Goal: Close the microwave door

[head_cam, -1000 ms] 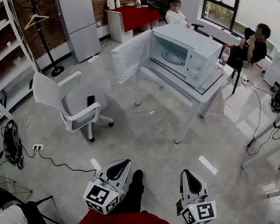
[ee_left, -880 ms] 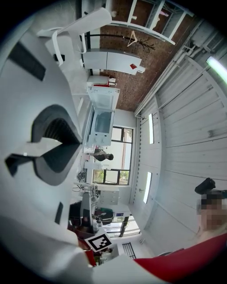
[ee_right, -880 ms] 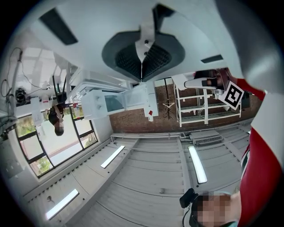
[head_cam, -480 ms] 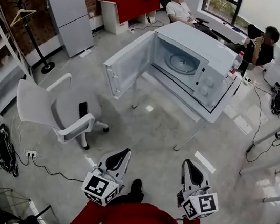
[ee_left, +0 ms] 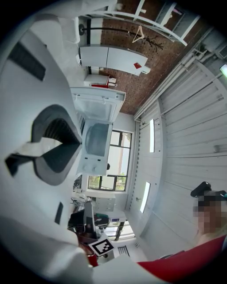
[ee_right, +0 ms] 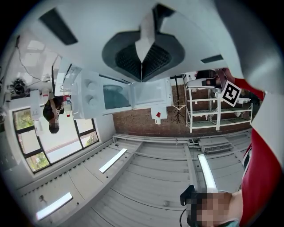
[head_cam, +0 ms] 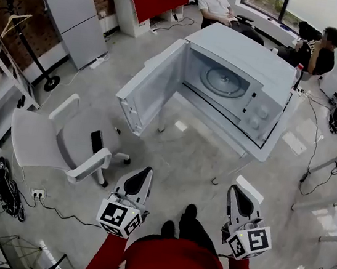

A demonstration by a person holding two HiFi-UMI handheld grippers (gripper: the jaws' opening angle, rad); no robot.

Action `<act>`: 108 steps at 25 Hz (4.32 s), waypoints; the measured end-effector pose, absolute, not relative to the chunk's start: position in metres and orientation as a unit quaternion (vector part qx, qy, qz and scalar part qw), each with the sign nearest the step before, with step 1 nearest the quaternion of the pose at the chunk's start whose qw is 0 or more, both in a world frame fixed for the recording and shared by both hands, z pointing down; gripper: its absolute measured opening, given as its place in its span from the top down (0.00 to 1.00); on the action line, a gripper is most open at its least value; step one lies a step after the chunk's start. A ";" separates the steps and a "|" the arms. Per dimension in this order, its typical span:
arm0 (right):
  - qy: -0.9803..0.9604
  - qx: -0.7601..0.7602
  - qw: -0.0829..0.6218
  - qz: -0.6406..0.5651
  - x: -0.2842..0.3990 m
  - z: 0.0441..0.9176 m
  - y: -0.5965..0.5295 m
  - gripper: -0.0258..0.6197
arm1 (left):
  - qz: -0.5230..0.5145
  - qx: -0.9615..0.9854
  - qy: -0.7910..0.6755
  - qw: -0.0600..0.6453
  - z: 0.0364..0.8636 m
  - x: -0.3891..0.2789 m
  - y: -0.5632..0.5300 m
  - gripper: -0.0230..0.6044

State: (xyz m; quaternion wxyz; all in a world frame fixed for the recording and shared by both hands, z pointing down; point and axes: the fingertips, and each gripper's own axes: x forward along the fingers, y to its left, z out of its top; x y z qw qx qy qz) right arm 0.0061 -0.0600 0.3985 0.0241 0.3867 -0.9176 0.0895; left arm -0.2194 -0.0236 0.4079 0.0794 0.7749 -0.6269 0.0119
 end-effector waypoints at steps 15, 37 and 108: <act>-0.905 0.419 0.029 0.065 0.046 0.392 -0.198 0.94 | 0.122 0.698 -0.704 0.050 0.430 -0.359 -0.126 0.41; -0.891 0.443 0.038 0.092 0.071 0.398 -0.214 0.94 | 0.115 0.825 -0.546 0.094 0.427 -0.308 -0.144 0.34; -0.882 0.461 0.039 0.087 0.100 0.400 -0.280 0.94 | 0.045 0.876 -0.467 0.114 0.417 -0.040 -0.324 0.95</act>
